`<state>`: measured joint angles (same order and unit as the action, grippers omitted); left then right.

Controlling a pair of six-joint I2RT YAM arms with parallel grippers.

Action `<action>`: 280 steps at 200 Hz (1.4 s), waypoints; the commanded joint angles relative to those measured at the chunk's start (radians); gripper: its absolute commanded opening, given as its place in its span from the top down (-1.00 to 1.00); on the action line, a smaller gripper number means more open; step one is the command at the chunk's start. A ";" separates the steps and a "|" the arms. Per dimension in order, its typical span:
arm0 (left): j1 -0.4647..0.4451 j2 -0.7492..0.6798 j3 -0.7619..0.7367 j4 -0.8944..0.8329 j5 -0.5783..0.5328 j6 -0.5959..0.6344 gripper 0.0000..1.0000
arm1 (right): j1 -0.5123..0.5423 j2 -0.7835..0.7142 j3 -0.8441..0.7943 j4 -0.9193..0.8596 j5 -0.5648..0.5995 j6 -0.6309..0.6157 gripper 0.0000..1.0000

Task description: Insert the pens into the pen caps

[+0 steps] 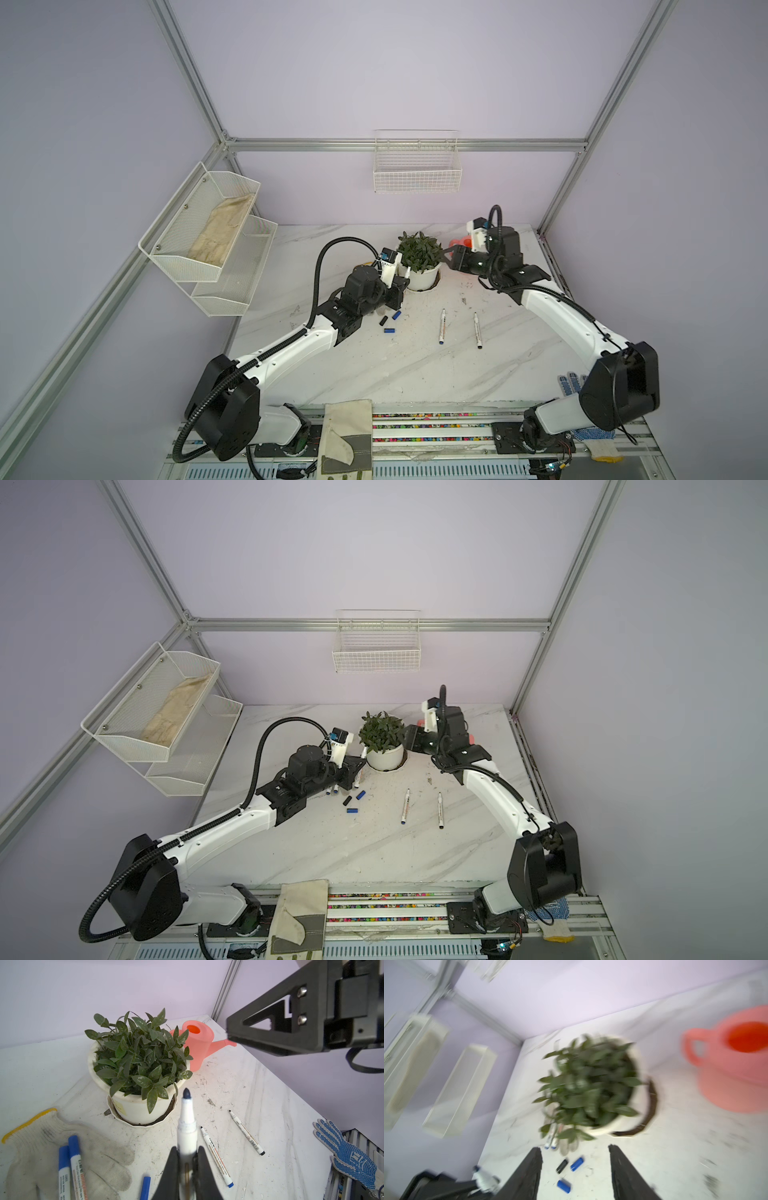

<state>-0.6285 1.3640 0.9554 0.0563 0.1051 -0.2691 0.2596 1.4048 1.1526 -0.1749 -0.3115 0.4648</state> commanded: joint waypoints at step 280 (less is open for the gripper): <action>0.004 -0.014 -0.049 0.031 -0.035 0.011 1.00 | 0.124 0.455 -0.035 -0.310 -0.184 -0.191 0.83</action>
<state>-0.6285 1.3819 0.9379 0.0639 0.0849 -0.2520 0.3523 1.8008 1.0882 -0.4458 -0.4225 0.3084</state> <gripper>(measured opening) 0.098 0.136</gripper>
